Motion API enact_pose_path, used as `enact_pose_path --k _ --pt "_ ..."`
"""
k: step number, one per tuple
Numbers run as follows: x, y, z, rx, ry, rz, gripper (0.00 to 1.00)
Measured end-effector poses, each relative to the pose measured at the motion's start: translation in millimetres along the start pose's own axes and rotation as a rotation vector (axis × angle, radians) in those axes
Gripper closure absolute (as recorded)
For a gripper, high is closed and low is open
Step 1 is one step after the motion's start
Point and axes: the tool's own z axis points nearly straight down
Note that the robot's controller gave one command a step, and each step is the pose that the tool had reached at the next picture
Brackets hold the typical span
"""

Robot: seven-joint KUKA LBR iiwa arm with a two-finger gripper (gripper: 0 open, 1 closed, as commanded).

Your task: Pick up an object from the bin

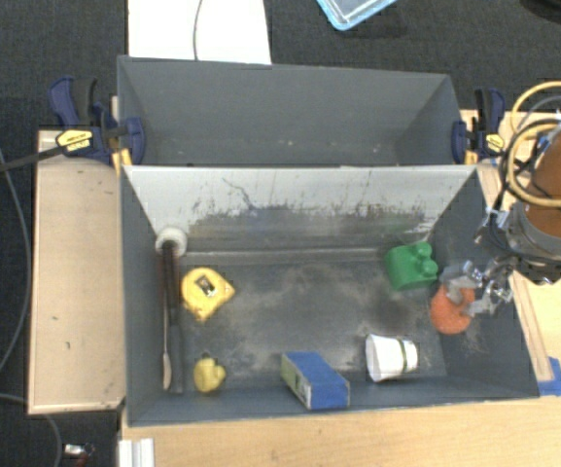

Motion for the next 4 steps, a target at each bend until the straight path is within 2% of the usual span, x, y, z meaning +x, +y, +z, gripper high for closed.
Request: enact_pose_path --k 1,2,3,4 --pt "1.4 -5.0 73.9 0.006 -0.003 -0.062 1.0" --pt "5.5 1.3 30.6 -0.002 -0.001 -0.054 1.0" --pt "6.7 10.0 0.2 0.005 -0.004 -0.226 1.0" --pt "9.3 14.4 -74.8 0.001 -0.005 -0.157 1.0"
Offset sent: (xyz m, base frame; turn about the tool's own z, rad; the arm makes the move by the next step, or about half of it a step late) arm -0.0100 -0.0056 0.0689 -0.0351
